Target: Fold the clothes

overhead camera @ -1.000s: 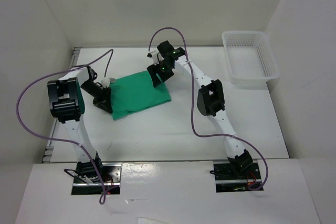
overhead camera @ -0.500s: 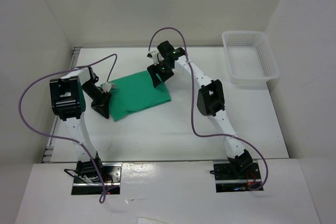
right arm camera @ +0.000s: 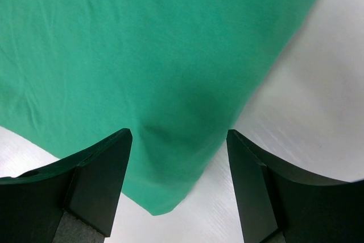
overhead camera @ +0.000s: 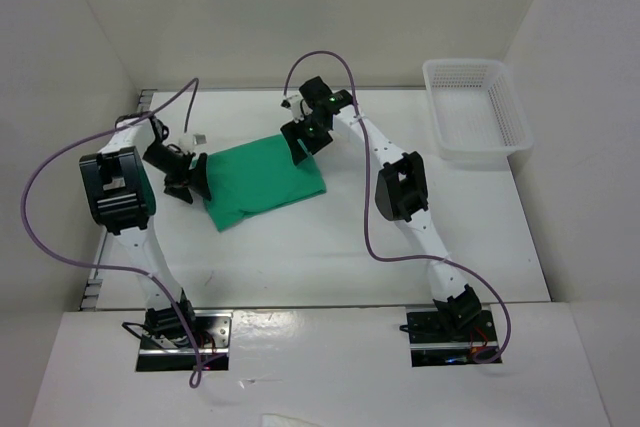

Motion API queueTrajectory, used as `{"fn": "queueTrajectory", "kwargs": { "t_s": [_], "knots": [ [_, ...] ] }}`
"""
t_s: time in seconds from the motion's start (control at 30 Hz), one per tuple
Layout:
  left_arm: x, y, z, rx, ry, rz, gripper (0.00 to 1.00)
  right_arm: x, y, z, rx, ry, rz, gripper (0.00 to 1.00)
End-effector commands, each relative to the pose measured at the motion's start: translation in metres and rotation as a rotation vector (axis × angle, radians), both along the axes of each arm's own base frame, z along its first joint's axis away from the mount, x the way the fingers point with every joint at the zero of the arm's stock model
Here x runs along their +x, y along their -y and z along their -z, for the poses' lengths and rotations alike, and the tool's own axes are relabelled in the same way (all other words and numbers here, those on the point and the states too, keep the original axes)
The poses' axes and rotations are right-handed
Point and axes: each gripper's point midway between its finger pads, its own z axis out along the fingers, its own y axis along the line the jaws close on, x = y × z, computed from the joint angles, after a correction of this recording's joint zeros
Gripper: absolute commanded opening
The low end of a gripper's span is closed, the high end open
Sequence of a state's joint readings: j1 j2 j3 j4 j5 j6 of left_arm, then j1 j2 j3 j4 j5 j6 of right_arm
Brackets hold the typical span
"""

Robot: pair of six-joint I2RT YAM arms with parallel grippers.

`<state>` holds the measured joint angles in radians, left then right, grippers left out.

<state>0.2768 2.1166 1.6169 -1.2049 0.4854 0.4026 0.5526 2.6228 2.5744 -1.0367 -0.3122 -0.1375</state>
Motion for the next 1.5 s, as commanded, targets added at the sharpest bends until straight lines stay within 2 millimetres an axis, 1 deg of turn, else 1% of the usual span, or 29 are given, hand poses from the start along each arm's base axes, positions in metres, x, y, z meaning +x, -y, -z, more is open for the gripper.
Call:
{"fn": "queueTrajectory", "kwargs": {
  "t_s": [0.0,0.03,0.1,0.13,0.27,0.43,0.5,0.53,0.6,0.67,0.7,0.73,0.8,0.83,0.87,0.97,1.0,1.07,1.1,1.17,1.2,1.23,1.27,1.3,1.33,1.37,1.4,1.43,1.47],
  "knots": [
    [0.041,0.010,-0.025,-0.050,0.154,-0.115,0.79,0.017,-0.002,-0.014,0.009,0.063,0.059,0.75],
    [0.044,0.010,-0.019,-0.049,0.150,-0.136,0.79,0.020,0.002,-0.007,-0.018,0.068,0.073,0.75],
    [0.058,0.006,-0.012,-0.035,0.169,-0.183,0.79,0.022,0.006,-0.006,-0.035,0.075,0.095,0.75],
    [0.058,0.007,-0.002,-0.014,0.149,-0.195,0.79,0.025,0.009,-0.005,-0.050,0.083,0.115,0.75],
    [0.072,0.017,0.017,-0.005,0.136,-0.214,0.79,0.026,0.013,0.002,-0.076,0.083,0.137,0.75],
    [0.091,0.016,0.029,0.064,0.151,-0.218,0.79,0.029,0.017,0.005,-0.094,0.093,0.149,0.75],
    [0.098,0.013,0.030,0.113,0.151,-0.230,0.79,0.027,0.013,0.005,-0.100,0.098,0.144,0.71],
    [0.100,0.016,0.033,0.127,0.150,-0.219,0.77,0.026,0.014,0.011,-0.106,0.091,0.143,0.69],
    [0.102,0.014,0.036,0.170,0.147,-0.221,0.74,0.027,0.015,0.011,-0.112,0.095,0.148,0.56],
    [0.107,0.016,0.036,0.200,0.154,-0.229,0.67,0.025,0.015,0.014,-0.134,0.100,0.149,0.43],
    [0.110,0.012,0.034,0.220,0.164,-0.232,0.65,0.025,0.015,0.014,-0.134,0.100,0.149,0.33],
    [0.109,0.010,0.039,0.234,0.153,-0.232,0.64,0.025,0.015,0.014,-0.134,0.100,0.149,0.29],
    [0.114,0.008,0.040,0.269,0.165,-0.225,0.63,0.026,0.016,0.014,-0.142,0.105,0.154,0.19],
    [0.111,0.014,0.044,0.267,0.148,-0.211,0.63,0.026,0.016,0.014,-0.142,0.105,0.155,0.17],
    [0.116,0.011,0.040,0.283,0.164,-0.214,0.63,0.026,0.016,0.014,-0.142,0.105,0.155,0.16],
    [0.121,0.018,0.046,0.292,0.159,-0.182,0.63,0.022,0.015,0.015,-0.157,0.107,0.142,0.12],
    [0.128,0.027,0.042,0.301,0.177,-0.160,0.63,0.023,0.016,0.015,-0.165,0.113,0.147,0.12],
    [0.135,0.036,0.048,0.312,0.186,-0.128,0.63,0.025,0.019,0.015,-0.176,0.120,0.154,0.12],
    [0.136,0.048,0.049,0.309,0.187,-0.102,0.63,0.023,0.020,0.018,-0.182,0.113,0.153,0.12],
    [0.148,0.056,0.050,0.317,0.208,-0.083,0.63,0.025,0.025,0.016,-0.206,0.130,0.169,0.12],
    [0.146,0.061,0.056,0.317,0.184,-0.069,0.63,0.025,0.025,0.016,-0.206,0.130,0.169,0.12],
    [0.157,0.065,0.050,0.315,0.213,-0.065,0.63,0.025,0.029,0.015,-0.222,0.136,0.167,0.12],
    [0.160,0.071,0.050,0.313,0.218,-0.053,0.63,0.025,0.032,0.013,-0.233,0.140,0.173,0.12],
    [0.159,0.071,0.057,0.315,0.196,-0.050,0.63,0.025,0.032,0.016,-0.232,0.141,0.173,0.12],
    [0.170,0.078,0.049,0.311,0.229,-0.043,0.63,0.027,0.038,0.014,-0.235,0.138,0.183,0.12],
    [0.172,0.084,0.048,0.310,0.233,-0.031,0.63,0.028,0.039,0.009,-0.238,0.151,0.190,0.12],
    [0.170,0.086,0.054,0.303,0.207,-0.026,0.63,0.030,0.046,0.013,-0.246,0.140,0.199,0.12],
    [0.172,0.091,0.053,0.301,0.211,-0.016,0.63,0.029,0.046,0.011,-0.243,0.144,0.200,0.12],
    [0.181,0.092,0.045,0.299,0.241,-0.020,0.63,0.028,0.047,0.008,-0.242,0.146,0.200,0.12]
  ]
}}
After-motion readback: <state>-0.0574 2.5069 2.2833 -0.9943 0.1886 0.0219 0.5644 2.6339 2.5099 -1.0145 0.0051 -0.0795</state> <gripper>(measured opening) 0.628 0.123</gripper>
